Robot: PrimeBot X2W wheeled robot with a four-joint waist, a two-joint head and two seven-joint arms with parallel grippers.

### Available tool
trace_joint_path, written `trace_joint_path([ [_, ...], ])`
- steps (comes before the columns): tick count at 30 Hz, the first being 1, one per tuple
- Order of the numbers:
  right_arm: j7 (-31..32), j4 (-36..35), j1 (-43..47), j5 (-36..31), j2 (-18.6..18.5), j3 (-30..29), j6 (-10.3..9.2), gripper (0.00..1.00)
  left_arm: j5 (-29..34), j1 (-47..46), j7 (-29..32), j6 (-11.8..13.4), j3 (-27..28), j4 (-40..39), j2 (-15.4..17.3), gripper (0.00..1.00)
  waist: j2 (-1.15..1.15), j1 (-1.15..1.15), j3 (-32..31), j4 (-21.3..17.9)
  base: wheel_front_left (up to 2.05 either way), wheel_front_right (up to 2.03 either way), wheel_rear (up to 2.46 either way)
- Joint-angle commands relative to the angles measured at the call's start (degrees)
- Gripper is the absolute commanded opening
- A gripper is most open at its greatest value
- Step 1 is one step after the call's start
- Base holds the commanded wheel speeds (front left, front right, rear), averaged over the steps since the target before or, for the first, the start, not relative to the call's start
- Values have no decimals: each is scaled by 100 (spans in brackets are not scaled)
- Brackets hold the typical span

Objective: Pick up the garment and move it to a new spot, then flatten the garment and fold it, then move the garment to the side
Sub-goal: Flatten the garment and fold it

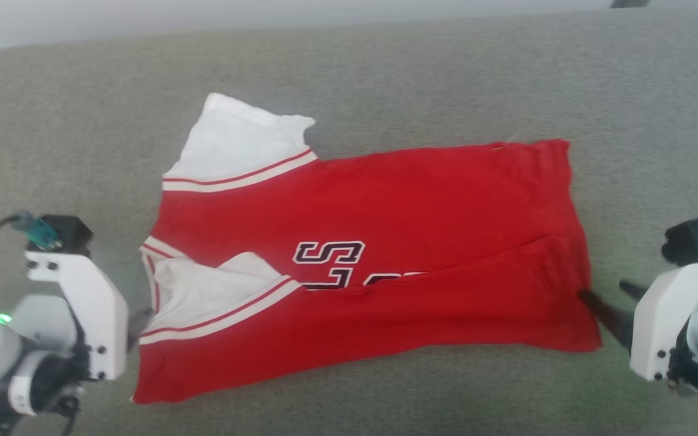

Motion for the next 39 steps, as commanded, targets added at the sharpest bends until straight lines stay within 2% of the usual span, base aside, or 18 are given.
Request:
trace_joint_path([
  [1,-236,-145,-72,-65,60,-42,0,100,65,-120,61,55,71,-134,135,100,0,0,-46,-133,0,0,0],
  [4,-704,-331,-171,-166,124,-35,0,100,166,-301,123,34,138,-264,310,100,0,0,-65,-287,0,0,0],
  [8,-1481,-462,-359,-353,191,40,0,100,291,-695,76,-180,246,-105,303,100,0,0,-46,-510,0,0,0],
  [15,-2955,-281,-753,-729,350,257,0,100,624,-1588,33,-754,243,839,-93,100,0,0,80,-917,0,0,0],
  [16,-2955,-281,-753,-729,350,257,0,100,624,-1588,33,-754,243,839,-93,100,0,0,80,-917,0,0,0],
  [19,-3395,-123,-911,-861,486,343,0,100,706,-1974,-40,-1006,248,1367,-297,100,0,0,187,-1111,0,0,0],
  [23,-3673,81,-1105,-920,632,480,0,100,896,-2468,-103,-1358,199,2077,-511,100,0,0,378,-1333,0,0,0],
  [28,-3811,275,-1278,-900,709,672,0,100,1038,-3009,-94,-1676,138,2943,-734,100,0,0,645,-1532,0,0,0],
  [32,-3864,363,-1385,-843,741,808,0,100,1084,-3305,80,-1810,58,3582,-895,100,0,0,825,-1657,0,0,0],
  [39,-3746,466,-1507,-697,706,959,0,100,954,-3546,470,-1787,-1,4437,-1178,100,0,0,1026,-1704,0,0,0],
])
